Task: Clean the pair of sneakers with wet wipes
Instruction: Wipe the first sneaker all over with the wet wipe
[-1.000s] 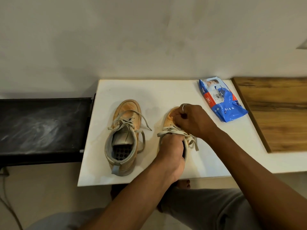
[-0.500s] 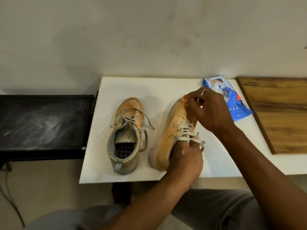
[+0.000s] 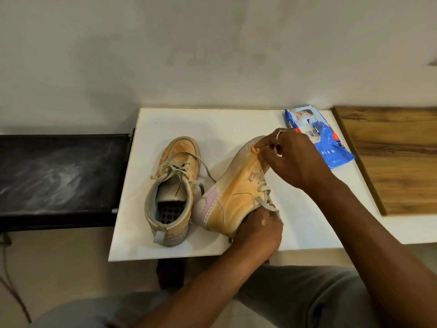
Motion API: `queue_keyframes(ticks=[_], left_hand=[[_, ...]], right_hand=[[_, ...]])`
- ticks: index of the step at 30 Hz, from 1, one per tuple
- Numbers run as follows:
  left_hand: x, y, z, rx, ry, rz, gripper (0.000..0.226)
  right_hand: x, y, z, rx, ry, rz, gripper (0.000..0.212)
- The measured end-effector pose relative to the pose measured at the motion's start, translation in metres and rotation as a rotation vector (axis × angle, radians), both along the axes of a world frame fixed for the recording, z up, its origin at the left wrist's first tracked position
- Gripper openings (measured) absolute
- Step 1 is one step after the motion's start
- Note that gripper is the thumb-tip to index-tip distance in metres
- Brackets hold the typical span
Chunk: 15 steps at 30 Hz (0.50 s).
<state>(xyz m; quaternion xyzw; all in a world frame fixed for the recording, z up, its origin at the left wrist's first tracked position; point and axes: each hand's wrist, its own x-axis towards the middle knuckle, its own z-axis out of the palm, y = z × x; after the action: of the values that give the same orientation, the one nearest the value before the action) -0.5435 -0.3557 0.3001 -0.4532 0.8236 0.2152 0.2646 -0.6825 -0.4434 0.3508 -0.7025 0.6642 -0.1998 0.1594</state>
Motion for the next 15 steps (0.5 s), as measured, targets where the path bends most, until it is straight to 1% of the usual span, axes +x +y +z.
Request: queue_keyframes(ticks=[1,2,3,4,5,6,7,8,9,10,11,12,13,14,15], left_hand=[[-0.016,-0.004,0.015,-0.168,0.073,-0.015,0.101],[-0.013,-0.007,0.020,-0.185,0.103,-0.129,0.110],[-0.012,-0.012,0.022,-0.188,0.156,-0.294,0.090],[-0.016,-0.018,0.027,-0.105,0.099,-0.510,0.057],[-0.025,-0.023,0.023,-0.063,-0.091,-0.666,0.041],[-0.035,-0.023,0.008,-0.103,-0.324,-0.903,0.055],[-0.035,-0.025,0.009,-0.178,-0.456,-1.081,0.064],[-0.034,-0.024,0.007,-0.206,-0.488,-1.125,0.065],[-0.036,-0.022,0.003,-0.183,-0.551,-1.175,0.063],[-0.034,-0.021,-0.001,-0.156,-0.560,-1.139,0.060],[-0.031,-0.019,-0.003,-0.095,-0.473,-1.062,0.058],[-0.029,-0.018,-0.006,-0.047,-0.423,-0.966,0.055],[-0.030,-0.020,-0.014,0.011,-0.356,-0.830,0.054],[-0.028,-0.017,-0.019,0.049,-0.331,-0.772,0.054],[-0.030,-0.017,-0.016,0.011,-0.260,-0.706,0.054]], right_hand=[[0.003,0.003,0.002,0.015,-0.009,0.035,0.020],[0.006,0.006,0.004,0.026,-0.020,0.086,0.020],[0.010,0.011,0.005,0.040,-0.028,0.140,0.020],[0.013,0.015,0.007,0.060,-0.026,0.184,0.020],[0.015,0.019,0.007,0.079,-0.006,0.210,0.019],[0.017,0.020,0.007,0.083,0.033,0.214,0.020],[0.016,0.020,0.008,0.067,0.080,0.196,0.021],[0.014,0.017,0.008,0.041,0.126,0.165,0.023],[0.011,0.015,0.008,0.017,0.166,0.131,0.024],[0.007,0.013,0.008,0.003,0.193,0.111,0.026],[0.005,0.013,0.008,-0.005,0.194,0.114,0.026],[0.004,0.014,0.008,-0.005,0.171,0.146,0.024],[0.004,0.017,0.006,0.000,0.142,0.202,0.023],[0.007,0.021,0.005,0.013,0.129,0.268,0.022],[0.010,0.026,0.003,0.032,0.133,0.331,0.022]])
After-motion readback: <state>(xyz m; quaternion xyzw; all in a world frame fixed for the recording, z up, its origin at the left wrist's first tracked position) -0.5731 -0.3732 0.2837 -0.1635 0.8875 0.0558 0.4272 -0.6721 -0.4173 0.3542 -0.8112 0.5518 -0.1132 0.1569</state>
